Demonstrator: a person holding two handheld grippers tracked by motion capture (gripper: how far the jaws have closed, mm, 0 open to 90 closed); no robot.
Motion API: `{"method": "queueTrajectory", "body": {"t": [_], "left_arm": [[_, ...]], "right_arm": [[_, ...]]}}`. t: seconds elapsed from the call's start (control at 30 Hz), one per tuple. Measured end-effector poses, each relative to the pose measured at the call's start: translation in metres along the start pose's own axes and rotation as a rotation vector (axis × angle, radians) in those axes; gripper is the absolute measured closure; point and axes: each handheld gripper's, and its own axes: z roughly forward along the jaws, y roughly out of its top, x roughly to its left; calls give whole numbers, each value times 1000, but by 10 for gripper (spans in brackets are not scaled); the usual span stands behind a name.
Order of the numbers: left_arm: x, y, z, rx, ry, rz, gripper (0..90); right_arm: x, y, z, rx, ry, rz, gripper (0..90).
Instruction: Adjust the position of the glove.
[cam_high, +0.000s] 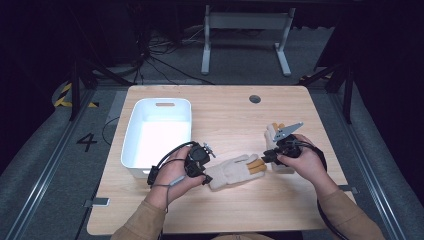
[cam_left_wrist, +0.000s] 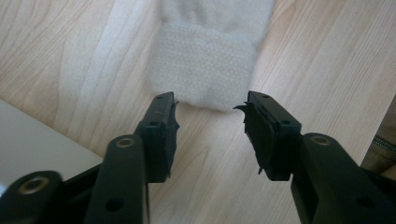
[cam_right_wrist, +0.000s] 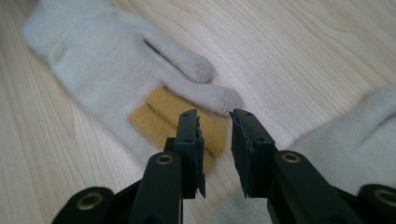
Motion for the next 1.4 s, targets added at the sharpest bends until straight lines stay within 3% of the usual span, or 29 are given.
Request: {"method": "queueTrajectory", "body": {"t": [0.1, 0.33, 0.4, 0.5, 0.9, 1.13, 1.27, 1.4], "left_arm": [[1, 0, -3, -44, 19, -27, 474], [-1, 3, 3, -29, 32, -13, 478], [-1, 4, 8, -32, 37, -10, 494], [-2, 6, 14, -34, 35, -8, 496], [-2, 10, 39, 23, 71, 2, 468], [-2, 11, 49, 43, 77, 4, 477], [-1, 10, 51, 48, 63, 7, 550], [-5, 11, 51, 64, 54, 32, 774]], "right_arm": [[0, 0, 0, -1, 2, 3, 717], [-2, -2, 3, 0, 9, 10, 698], [-2, -3, 7, 2, 24, 18, 689], [-3, -4, 10, -39, 85, 43, 687], [-2, -6, 33, 42, 15, 24, 647], [-1, -7, 35, 55, 34, 28, 800], [1, -6, 35, 55, 24, 20, 827], [3, -6, 35, 54, 16, 14, 838]]}}
